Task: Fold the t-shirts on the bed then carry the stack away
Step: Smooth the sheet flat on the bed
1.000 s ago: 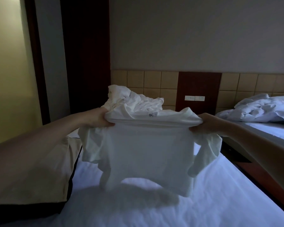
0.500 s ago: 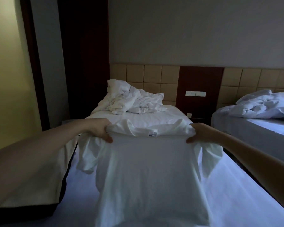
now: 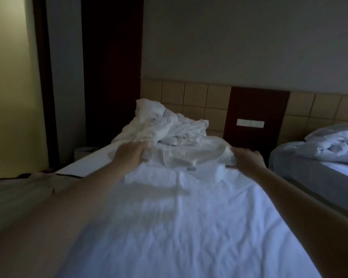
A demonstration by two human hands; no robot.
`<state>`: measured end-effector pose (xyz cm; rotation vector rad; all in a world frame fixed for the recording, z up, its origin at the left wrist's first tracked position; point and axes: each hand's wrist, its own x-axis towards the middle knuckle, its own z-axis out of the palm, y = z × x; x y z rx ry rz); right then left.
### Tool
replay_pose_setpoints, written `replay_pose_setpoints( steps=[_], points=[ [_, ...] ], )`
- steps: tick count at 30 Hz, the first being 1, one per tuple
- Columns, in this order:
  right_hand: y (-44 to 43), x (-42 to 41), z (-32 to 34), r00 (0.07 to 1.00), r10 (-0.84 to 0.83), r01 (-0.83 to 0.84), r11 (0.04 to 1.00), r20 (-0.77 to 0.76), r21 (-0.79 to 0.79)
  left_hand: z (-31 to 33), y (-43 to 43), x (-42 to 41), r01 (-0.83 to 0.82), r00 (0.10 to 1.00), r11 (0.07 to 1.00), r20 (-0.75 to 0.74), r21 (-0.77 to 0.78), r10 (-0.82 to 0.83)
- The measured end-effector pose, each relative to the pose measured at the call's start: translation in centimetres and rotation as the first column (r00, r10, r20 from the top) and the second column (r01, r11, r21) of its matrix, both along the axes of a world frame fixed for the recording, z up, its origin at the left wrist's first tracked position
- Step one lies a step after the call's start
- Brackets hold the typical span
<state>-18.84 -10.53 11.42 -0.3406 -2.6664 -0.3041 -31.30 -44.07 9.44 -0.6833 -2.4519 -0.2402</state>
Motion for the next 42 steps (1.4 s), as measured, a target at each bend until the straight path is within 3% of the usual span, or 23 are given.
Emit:
replay_pose_setpoints(
  steps=[3,5,8,10,13,16,19,23,25,28,30,32,36,39,42],
  points=[
    [0.4,2.6,-10.2,0.903,0.092,-0.017,0.984,0.420,-0.179,-10.8,-1.6,0.9,0.114,0.921,0.984,0.385,-0.135,-0.053],
    [0.4,5.7,-16.7,0.819,0.214,-0.019,0.937,0.533,-0.348,-17.7,-3.3,2.9,0.169,0.880,0.977,0.467,-0.132,-0.089],
    [0.3,8.3,-22.0,0.921,0.237,-0.097,0.908,0.308,-0.408,-23.3,-5.2,4.4,0.247,0.910,0.961,0.313,0.121,-0.273],
    [0.2,8.7,-22.6,0.962,0.239,-0.157,0.880,0.134,-0.448,-23.1,-5.5,4.8,0.294,0.930,0.949,0.196,0.115,-0.312],
    [0.1,9.1,-23.0,0.942,0.308,-0.336,0.846,-0.134,-0.414,-22.4,-5.2,5.4,0.351,0.935,0.935,0.039,0.044,-0.353],
    [-0.5,9.5,-22.9,0.922,0.301,-0.374,0.858,-0.244,-0.353,-22.0,-5.4,6.9,0.376,0.926,0.923,-0.054,0.081,-0.373],
    [-1.3,11.2,-21.5,0.919,0.323,-0.388,0.841,-0.225,-0.376,-21.8,-6.8,8.6,0.381,0.923,0.915,0.002,0.132,-0.385],
    [-1.8,15.3,-19.6,0.933,0.357,-0.279,0.798,0.046,-0.534,-20.4,-9.0,11.6,0.332,0.848,0.933,0.389,0.137,-0.359],
    [-2.8,17.2,-19.2,0.901,0.420,-0.286,0.767,0.111,-0.575,-19.3,-9.2,13.2,0.390,0.812,0.920,0.457,0.041,-0.364],
    [-3.9,19.4,-19.8,0.878,0.436,-0.290,0.815,0.200,-0.502,-18.3,-9.5,15.1,0.457,0.760,0.888,0.539,-0.048,-0.362],
    [-4.4,20.8,-20.1,0.902,0.407,-0.279,0.806,0.146,-0.521,-18.0,-10.1,16.3,0.436,0.713,0.898,0.584,0.066,-0.389],
    [-4.9,22.0,-19.7,0.933,0.359,-0.295,0.728,-0.023,-0.619,-17.7,-10.5,17.4,0.402,0.674,0.886,0.582,0.229,-0.456],
    [-5.9,23.8,-18.7,0.945,0.251,-0.326,0.648,-0.210,-0.689,-17.5,-11.6,18.9,0.300,0.717,0.826,0.458,0.477,-0.525],
    [-7.3,25.5,-19.0,0.945,0.219,-0.328,0.577,-0.244,-0.748,-18.5,-12.9,20.7,0.297,0.699,0.812,0.465,0.503,-0.544],
    [-8.9,27.6,-22.0,0.968,0.210,-0.243,0.656,-0.136,-0.715,-21.0,-14.0,22.5,0.306,0.713,0.867,0.509,0.394,-0.482]
  ],
)
